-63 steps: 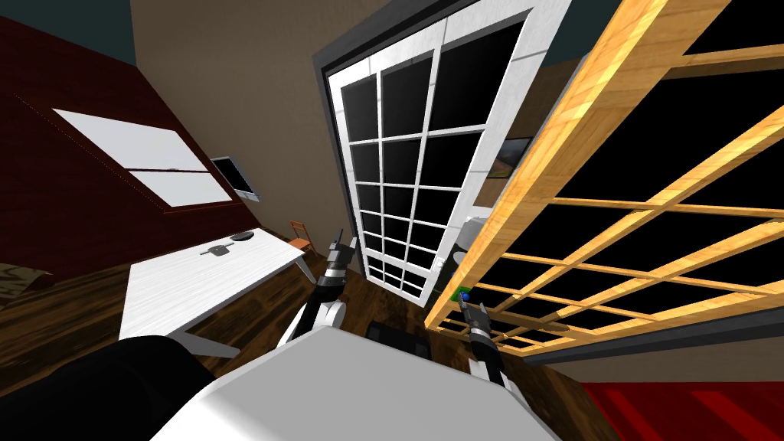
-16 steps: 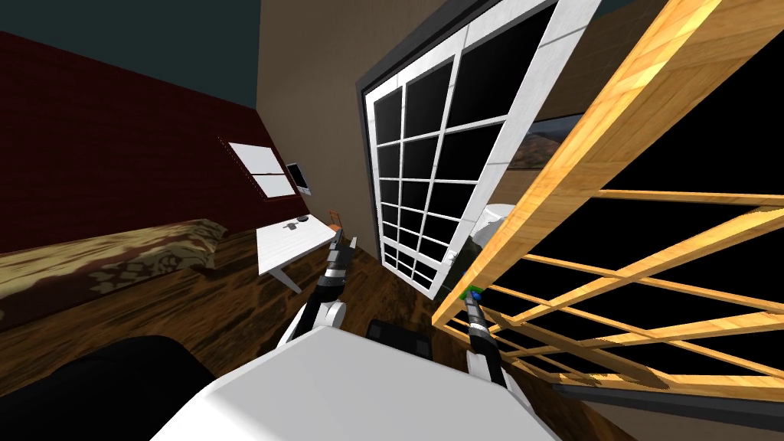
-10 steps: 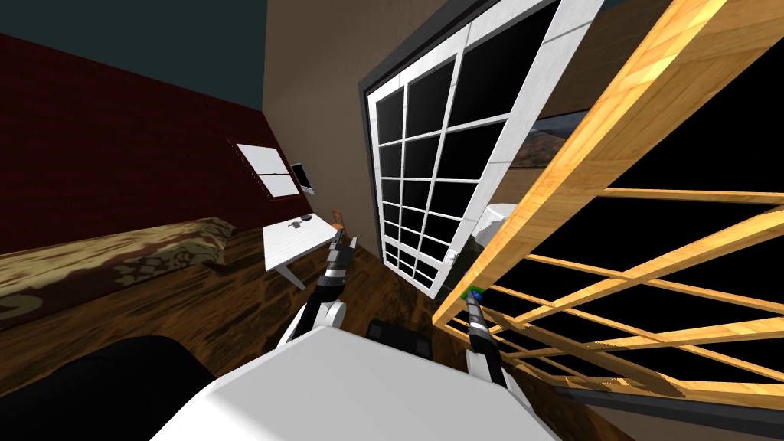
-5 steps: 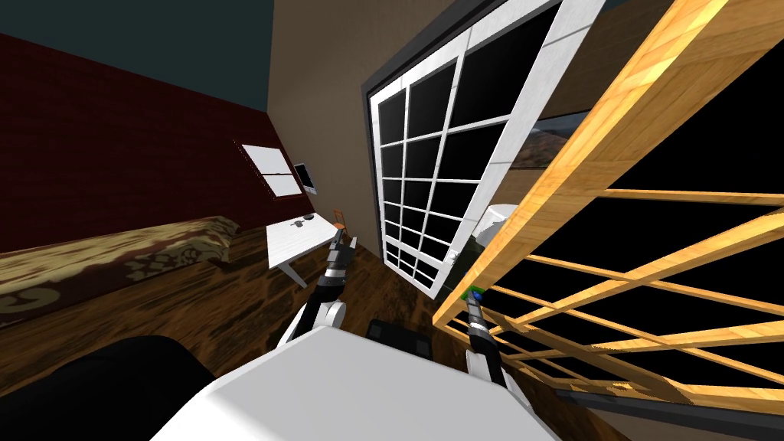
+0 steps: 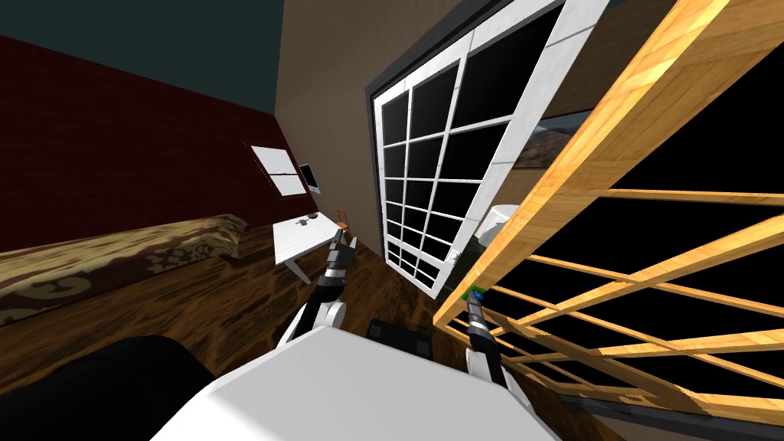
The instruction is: Pull the door open
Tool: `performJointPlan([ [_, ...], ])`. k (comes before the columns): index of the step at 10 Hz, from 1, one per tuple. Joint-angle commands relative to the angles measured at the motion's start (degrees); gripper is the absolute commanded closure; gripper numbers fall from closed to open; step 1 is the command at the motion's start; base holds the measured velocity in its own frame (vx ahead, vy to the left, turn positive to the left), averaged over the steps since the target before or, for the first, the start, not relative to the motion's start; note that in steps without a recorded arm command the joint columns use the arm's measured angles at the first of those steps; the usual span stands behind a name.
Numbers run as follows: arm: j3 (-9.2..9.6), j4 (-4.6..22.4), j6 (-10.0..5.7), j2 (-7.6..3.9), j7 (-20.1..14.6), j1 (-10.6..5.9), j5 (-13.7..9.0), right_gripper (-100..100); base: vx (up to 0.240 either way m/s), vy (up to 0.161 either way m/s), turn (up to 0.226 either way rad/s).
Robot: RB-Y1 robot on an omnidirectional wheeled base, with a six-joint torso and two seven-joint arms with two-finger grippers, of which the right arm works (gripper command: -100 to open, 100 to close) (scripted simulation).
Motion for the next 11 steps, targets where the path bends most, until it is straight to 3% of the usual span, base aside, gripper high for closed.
performJointPlan([
  [1,-0.14,-0.34,-0.68,-1.42,-2.86,-0.15,-1.97,100,-0.046,-0.013,0.080],
  [11,3.18,-0.34,-0.76,-2.37,-15.54,-0.16,-6.89,100,-0.031,-0.015,0.048],
])
